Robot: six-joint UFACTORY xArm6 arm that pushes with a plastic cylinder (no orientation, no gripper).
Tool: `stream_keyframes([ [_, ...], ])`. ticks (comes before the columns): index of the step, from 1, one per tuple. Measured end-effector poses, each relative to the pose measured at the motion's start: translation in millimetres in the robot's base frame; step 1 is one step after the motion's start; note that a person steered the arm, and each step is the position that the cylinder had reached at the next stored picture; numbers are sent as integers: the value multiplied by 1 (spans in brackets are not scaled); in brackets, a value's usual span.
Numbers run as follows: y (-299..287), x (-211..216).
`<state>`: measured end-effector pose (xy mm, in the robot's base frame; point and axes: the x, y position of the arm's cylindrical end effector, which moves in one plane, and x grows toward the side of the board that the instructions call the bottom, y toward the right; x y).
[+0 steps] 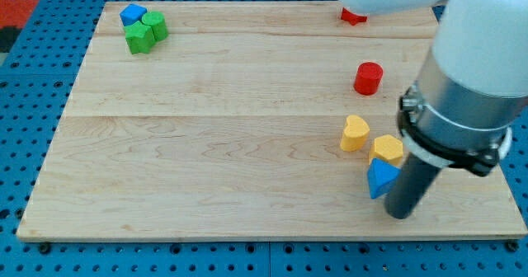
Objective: Move blue triangle towards top left
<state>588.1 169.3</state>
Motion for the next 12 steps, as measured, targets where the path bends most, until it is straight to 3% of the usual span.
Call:
stream_keyframes([
  [1, -2, -16],
  [2, -96, -27],
  [3, -104, -39],
  [4, -76, -18],
  [5, -37, -35],
  [6, -37, -71],
  [7, -126, -102],
  [8, -216, -106],
  [9, -280, -103],
  [10, -298, -85],
  [12, -362, -207],
])
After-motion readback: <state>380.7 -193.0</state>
